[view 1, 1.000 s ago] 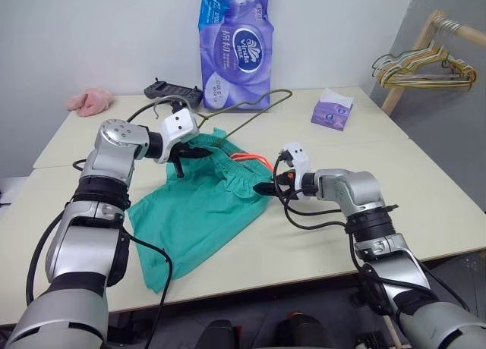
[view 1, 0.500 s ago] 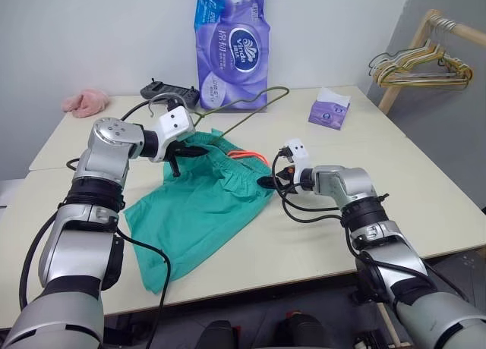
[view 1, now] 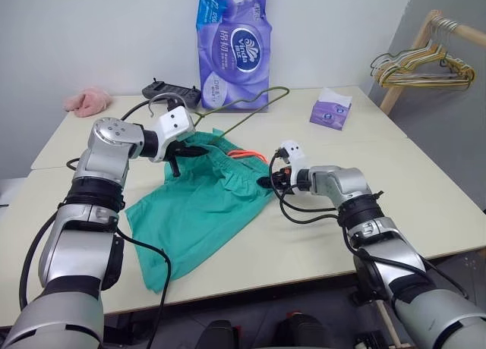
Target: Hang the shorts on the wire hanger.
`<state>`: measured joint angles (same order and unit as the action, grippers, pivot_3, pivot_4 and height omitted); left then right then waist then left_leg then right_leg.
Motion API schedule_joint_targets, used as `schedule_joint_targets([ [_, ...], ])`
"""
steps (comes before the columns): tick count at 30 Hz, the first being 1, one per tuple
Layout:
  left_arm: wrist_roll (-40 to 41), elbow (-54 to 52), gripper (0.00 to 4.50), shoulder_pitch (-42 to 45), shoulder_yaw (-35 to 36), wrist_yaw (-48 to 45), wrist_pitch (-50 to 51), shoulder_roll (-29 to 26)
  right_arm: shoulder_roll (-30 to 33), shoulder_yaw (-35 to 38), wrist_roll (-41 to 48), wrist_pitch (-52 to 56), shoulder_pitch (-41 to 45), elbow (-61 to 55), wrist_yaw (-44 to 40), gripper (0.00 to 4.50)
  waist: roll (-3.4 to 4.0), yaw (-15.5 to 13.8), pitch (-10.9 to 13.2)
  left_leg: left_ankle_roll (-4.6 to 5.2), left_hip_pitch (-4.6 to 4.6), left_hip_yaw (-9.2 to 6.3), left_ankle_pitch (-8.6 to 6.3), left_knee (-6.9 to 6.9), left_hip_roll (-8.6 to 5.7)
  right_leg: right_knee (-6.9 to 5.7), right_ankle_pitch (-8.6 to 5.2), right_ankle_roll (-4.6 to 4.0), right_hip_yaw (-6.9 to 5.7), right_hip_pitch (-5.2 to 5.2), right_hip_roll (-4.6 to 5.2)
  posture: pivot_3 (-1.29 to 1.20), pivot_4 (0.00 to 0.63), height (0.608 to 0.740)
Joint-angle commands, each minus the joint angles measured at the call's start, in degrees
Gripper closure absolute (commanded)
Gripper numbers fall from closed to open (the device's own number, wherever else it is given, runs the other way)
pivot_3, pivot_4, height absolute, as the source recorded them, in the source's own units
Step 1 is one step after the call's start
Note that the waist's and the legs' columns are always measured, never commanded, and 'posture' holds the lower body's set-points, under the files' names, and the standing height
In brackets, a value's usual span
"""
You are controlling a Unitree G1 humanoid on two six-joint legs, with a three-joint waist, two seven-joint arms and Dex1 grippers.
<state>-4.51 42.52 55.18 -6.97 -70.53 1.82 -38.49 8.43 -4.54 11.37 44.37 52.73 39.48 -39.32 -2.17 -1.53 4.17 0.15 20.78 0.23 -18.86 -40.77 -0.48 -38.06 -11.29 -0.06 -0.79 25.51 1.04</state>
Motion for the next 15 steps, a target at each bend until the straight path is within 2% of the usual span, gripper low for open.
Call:
schedule_joint_targets([
  [1, 0.4, -0.9, 4.5, 1.5, 0.6, 1.1, -1.4, -0.9, 0.6, 0.0, 0.1, -0.8, 0.5, -2.6, -0.8, 3.03, 0.0, 0.0, 0.0, 0.0, 0.0, 0.0, 0.0, 0.0, 0.0, 0.0, 0.0, 0.0, 0.0, 0.0, 0.0, 0.17, 0.014, 0.74],
  [5, 0.5, -0.5, 4.5, 1.7, 0.5, 1.2, -1.6, -0.7, 0.9, 0.0, 0.1, -0.6, 0.3, -4.2, -0.6, 4.45, 0.0, 0.0, 0.0, 0.0, 0.0, 0.0, 0.0, 0.0, 0.0, 0.0, 0.0, 0.0, 0.01, 0.0, 0.02, 0.16, 0.015, 0.74],
  [11, 0.6, 0.4, 4.5, 2.0, 0.5, 1.3, -2.2, -0.4, 3.8, -0.1, -0.7, -0.3, 0.3, -7.2, -0.6, 4.45, 0.0, 0.0, 0.0, 0.0, 0.01, -0.01, 0.0, 0.0, 0.0, 0.02, 0.0, 0.0, -0.01, 0.0, 0.03, 0.15, 0.022, 0.74],
  [15, 2.2, 0.0, 4.5, 1.5, 0.6, -2.7, -1.5, -0.8, 10.9, -4.8, -4.8, -4.2, -1.2, -10.8, -4.5, 4.45, 0.1, 0.0, 0.1, 0.02, 0.02, -0.01, -0.01, 0.0, -0.02, 0.05, -0.01, 0.01, -0.02, 0.0, 0.0, 0.14, 0.048, 0.74],
])
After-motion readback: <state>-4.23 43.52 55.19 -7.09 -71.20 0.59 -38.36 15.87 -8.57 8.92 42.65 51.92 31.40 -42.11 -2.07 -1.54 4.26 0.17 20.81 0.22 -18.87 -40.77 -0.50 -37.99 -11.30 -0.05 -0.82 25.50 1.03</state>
